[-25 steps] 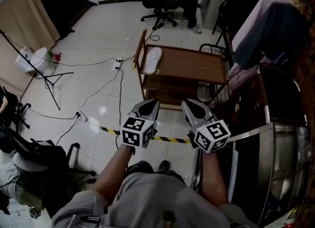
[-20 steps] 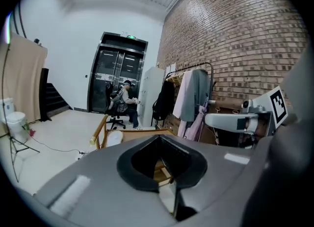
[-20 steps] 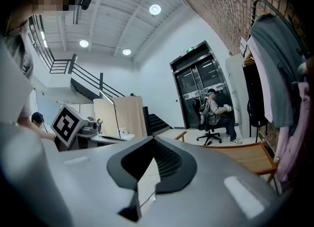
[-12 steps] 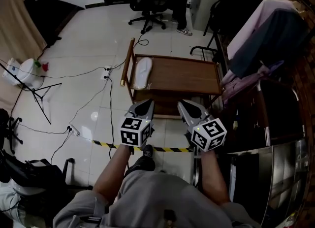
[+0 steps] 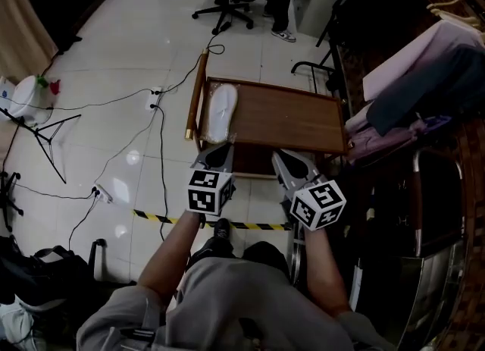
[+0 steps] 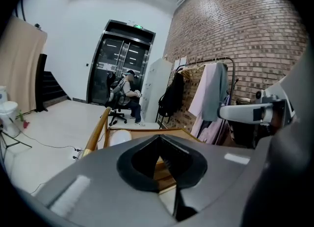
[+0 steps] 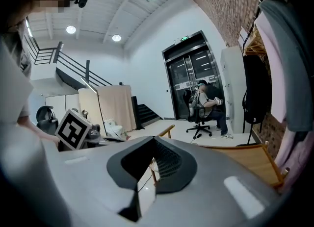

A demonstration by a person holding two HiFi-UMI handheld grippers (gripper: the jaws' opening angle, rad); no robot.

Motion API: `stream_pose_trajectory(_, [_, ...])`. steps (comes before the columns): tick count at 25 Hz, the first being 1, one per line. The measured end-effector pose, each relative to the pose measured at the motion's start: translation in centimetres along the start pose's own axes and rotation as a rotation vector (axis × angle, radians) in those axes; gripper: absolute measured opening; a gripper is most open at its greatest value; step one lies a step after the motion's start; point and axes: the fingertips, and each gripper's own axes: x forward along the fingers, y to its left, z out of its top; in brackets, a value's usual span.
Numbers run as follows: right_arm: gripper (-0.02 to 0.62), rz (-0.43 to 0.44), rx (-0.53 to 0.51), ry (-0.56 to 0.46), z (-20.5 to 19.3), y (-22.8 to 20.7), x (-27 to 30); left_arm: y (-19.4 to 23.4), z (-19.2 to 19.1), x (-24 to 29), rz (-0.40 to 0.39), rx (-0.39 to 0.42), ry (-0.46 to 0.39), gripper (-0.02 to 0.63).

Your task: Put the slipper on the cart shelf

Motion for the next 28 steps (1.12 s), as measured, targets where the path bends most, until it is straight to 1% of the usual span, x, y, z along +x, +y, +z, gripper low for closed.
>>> stream_pose_trajectory(4, [-0.002,0.024,0.025,0.035,-1.4,-0.9,1.6,1.5,-1.6,1.8,0.041,-0.017,0.038,0.008])
stream_pose_trajectory(11, [-0.002,0.086,0.046,0.091,-3.5,-2.2,3.6,4.5,-5.8,4.4,0.149,-0.06,0.108,0.008])
stream_pose_trajectory(14, [-0.002,0.11,0.048,0.115,-4.5,-2.3,4.6,6.2,-6.8,5.6,0.191,-0.053,0.115,0.008])
stream_pose_trajectory(16, [-0.002,0.119,0.054,0.135,-5.4,-2.1,4.9,7.2,-7.6,6.3,0.215,-0.07,0.117,0.013])
stream_pose_trajectory(17, [-0.002,0.122,0.057,0.144,-5.9,-2.1,5.0,7.8,-8.1,6.7,0.224,-0.087,0.119,0.036])
stream_pose_trajectory(20, [-0.002,0.129,0.061,0.161,-6.8,-2.2,5.4,9.4,-9.4,8.2,0.251,-0.133,0.131,0.135])
stream_pose_trajectory(23, [-0.002,0.131,0.074,0.182,-8.0,-2.3,5.3,11.1,-11.1,9.2,0.289,-0.179,0.164,0.208])
stream_pose_trajectory(26, [-0.002,0.129,0.085,0.199,-8.8,-2.6,5.3,12.7,-12.4,9.9,0.332,-0.219,0.181,0.252])
stream_pose_trajectory(28, [-0.002,0.125,0.093,0.211,-9.4,-2.9,5.3,13.3,-12.7,10.4,0.344,-0.248,0.18,0.267])
